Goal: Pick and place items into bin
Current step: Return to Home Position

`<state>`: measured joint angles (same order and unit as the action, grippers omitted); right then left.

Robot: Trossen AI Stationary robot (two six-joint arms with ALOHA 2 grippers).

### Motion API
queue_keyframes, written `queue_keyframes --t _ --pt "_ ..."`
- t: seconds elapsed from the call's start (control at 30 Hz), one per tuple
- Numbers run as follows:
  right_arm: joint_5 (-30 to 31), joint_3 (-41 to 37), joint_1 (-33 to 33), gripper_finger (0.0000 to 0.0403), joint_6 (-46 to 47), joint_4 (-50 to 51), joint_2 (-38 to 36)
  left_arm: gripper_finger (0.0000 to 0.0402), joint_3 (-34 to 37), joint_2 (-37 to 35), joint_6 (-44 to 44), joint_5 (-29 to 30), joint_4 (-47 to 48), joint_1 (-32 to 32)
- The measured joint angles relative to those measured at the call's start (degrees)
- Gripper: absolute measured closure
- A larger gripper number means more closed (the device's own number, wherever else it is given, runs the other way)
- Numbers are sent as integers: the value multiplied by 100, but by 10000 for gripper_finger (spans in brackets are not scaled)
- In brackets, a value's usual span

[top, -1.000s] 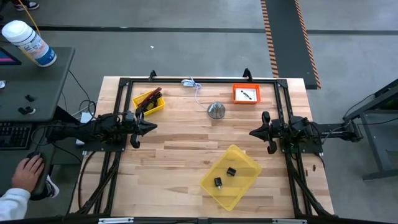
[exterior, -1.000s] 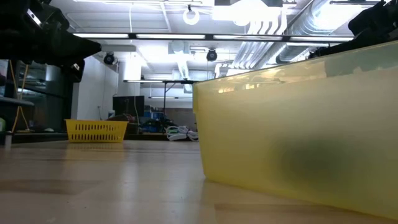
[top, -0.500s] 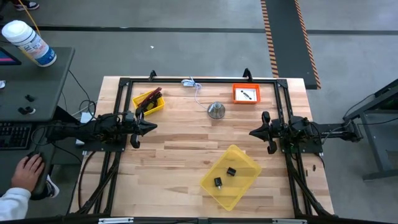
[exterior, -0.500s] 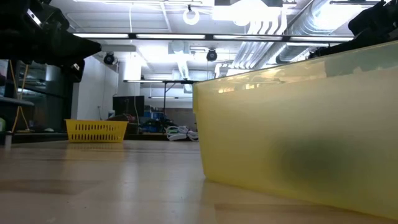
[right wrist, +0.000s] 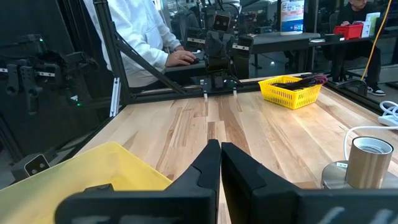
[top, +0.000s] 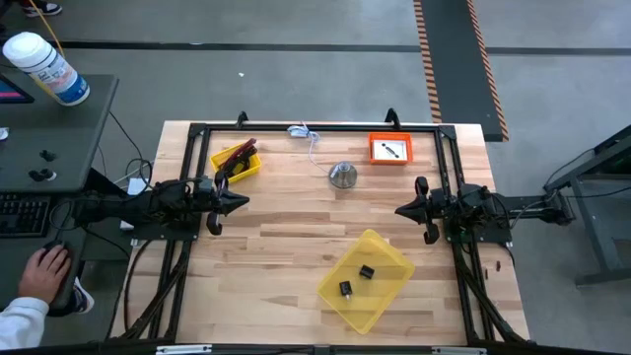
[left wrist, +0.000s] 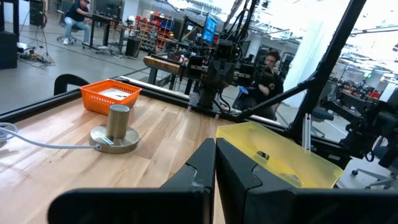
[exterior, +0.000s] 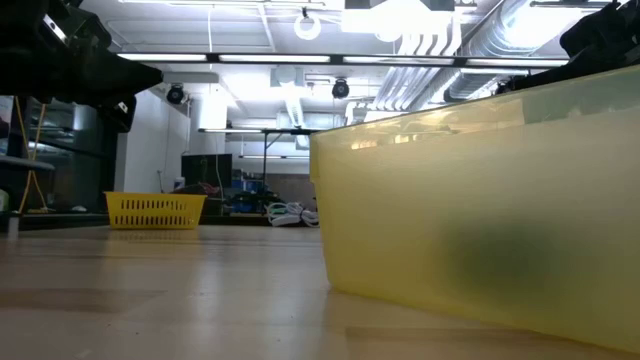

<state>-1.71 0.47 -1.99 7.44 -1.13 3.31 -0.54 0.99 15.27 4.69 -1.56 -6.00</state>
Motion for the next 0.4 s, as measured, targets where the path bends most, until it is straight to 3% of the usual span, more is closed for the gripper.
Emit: queue_keyframes --t 0.4 --pt "1 0 0 400 0 0 0 401 0 0 0 0 0 0"
